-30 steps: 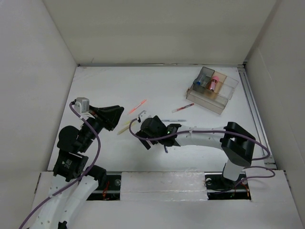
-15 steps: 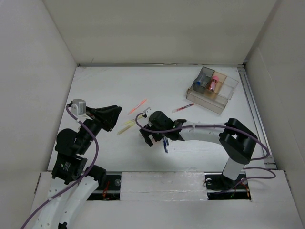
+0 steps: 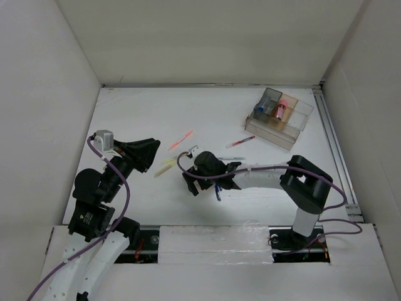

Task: Organize the desk

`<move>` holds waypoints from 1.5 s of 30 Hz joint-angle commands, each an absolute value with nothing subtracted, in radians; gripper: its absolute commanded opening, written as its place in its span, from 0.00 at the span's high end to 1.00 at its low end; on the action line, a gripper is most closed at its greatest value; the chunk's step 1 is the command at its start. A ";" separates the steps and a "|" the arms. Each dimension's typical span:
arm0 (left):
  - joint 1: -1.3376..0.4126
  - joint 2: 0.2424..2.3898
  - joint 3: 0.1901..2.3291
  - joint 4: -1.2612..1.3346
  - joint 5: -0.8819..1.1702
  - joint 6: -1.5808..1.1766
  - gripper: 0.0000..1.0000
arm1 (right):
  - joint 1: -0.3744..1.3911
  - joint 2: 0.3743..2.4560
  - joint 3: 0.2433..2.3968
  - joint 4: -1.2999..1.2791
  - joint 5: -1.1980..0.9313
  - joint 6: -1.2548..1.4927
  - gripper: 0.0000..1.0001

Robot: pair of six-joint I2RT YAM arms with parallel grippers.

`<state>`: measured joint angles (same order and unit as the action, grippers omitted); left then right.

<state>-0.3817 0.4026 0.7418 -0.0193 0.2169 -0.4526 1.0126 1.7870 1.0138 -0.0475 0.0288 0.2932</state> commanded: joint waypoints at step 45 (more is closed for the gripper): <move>-0.377 0.393 0.752 0.022 0.235 -0.439 0.75 | -0.171 1.522 1.038 0.020 0.095 0.799 0.72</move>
<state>-0.3817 0.4026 0.7418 -0.0193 0.2317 -0.4507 -0.1112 1.4960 0.9649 -0.0097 0.1631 0.7448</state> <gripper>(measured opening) 0.248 0.401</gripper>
